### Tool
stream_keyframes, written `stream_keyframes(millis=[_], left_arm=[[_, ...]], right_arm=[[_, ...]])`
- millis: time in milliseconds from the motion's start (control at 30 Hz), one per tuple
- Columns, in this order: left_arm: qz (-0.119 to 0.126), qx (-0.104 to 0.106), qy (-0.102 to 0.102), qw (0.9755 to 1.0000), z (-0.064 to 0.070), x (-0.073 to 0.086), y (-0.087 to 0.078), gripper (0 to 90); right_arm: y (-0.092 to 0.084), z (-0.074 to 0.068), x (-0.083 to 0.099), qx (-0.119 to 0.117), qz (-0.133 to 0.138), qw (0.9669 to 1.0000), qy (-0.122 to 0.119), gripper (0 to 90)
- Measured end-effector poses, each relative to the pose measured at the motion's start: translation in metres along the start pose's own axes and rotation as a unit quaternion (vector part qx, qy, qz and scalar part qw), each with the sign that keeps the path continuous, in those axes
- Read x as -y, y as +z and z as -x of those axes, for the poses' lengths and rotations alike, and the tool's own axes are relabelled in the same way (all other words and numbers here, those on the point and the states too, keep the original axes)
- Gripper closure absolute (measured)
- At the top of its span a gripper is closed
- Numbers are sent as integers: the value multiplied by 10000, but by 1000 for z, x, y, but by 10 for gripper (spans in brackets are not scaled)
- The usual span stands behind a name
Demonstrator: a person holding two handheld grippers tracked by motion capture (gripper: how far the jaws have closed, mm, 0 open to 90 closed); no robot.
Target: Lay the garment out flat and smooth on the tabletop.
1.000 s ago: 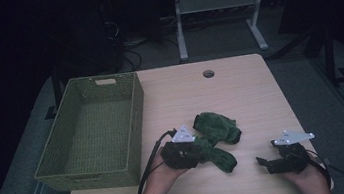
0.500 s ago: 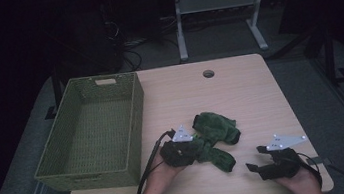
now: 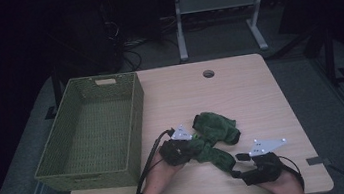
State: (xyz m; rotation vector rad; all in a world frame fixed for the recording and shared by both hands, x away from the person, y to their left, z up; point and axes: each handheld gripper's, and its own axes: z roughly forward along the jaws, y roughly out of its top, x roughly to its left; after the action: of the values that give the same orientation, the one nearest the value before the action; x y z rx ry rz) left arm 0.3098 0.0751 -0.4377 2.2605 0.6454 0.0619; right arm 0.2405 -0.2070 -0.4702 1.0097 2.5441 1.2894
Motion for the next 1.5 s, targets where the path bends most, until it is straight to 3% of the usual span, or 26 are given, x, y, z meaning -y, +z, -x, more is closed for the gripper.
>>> stream_keyframes(millis=[133,167,200,300,433,700,1000,1133,1167,1333,1500], left_arm=[[152,12,-80,9999,0,-2,-7,891],[209,-1,-92,9997,-1,-3,-10,892],[209,-1,-92,9997,-1,-3,-10,892],[231,4,-112,9997,-1,-4,-15,892],[289,0,-97,9995,-1,-5,-20,894],[404,32,-181,9990,-3,-4,-31,894],[223,20,-454,9987,-7,15,-30,894],[144,-62,-400,9991,-6,19,-29,865],[190,-83,-409,9989,-5,18,-30,837],[412,-34,-257,9988,4,7,-43,832],[478,152,-68,9987,20,-3,-37,832]], right_arm=[[3,2,-2,6,8,10000,-2,470],[3,4,-2,-48,63,10000,53,537],[3,4,-2,-48,63,10000,53,537],[3,7,-4,-158,115,9997,176,653],[0,5,-7,-87,93,9999,92,802],[-17,15,-7,130,135,9998,61,805],[-49,37,8,653,187,9971,349,805],[-55,43,13,768,179,9959,448,791],[-56,45,14,822,192,9954,446,725],[-60,44,13,958,334,9940,419,662],[-67,36,7,975,543,9934,263,723]])
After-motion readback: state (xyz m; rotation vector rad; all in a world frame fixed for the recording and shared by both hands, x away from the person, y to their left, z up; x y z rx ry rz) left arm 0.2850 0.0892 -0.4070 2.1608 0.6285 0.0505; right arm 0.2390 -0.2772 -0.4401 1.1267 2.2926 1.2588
